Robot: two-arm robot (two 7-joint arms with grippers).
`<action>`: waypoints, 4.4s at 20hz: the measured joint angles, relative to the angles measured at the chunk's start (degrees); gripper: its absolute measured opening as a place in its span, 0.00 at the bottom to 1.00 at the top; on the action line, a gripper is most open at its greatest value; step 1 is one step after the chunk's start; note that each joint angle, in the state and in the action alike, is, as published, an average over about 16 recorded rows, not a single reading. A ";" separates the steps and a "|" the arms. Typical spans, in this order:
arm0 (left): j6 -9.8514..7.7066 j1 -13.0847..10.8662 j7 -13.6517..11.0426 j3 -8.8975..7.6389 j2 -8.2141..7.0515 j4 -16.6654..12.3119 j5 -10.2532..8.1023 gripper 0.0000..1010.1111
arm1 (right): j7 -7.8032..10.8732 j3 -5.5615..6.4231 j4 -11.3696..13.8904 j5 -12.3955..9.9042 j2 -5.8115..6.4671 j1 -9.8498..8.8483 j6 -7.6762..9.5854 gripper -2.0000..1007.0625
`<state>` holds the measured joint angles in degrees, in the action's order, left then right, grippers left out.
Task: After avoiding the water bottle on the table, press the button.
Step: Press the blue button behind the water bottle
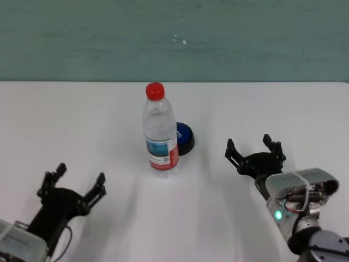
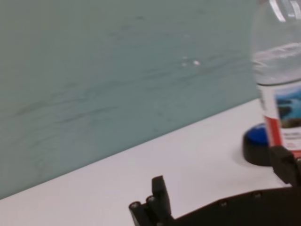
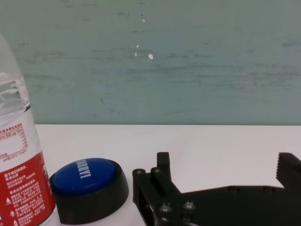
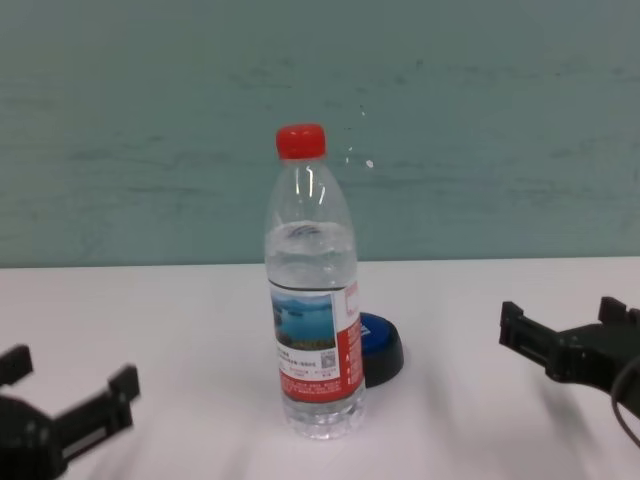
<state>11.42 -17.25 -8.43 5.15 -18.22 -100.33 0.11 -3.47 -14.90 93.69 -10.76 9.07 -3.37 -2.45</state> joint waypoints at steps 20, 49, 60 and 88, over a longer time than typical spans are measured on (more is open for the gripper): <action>4.10 -5.00 -8.02 -0.71 -4.35 -2.59 -1.22 0.99 | 0.00 0.00 0.00 0.00 0.00 0.00 0.00 1.00; 2.27 -0.07 -8.69 1.04 -3.74 0.01 -1.45 0.99 | 0.00 0.00 0.00 0.00 0.00 -0.01 0.00 1.00; 0.52 9.25 -7.78 4.54 -1.39 6.88 0.01 0.99 | 0.00 0.00 0.00 0.00 0.00 -0.01 0.00 1.00; -0.95 12.57 -6.92 7.92 -0.29 9.08 1.77 0.99 | -0.01 0.00 0.00 0.00 0.00 0.00 0.00 1.00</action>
<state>10.47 -4.69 -15.35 13.07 -18.51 -91.25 1.89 -3.47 -14.90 93.69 -10.76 9.07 -3.37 -2.45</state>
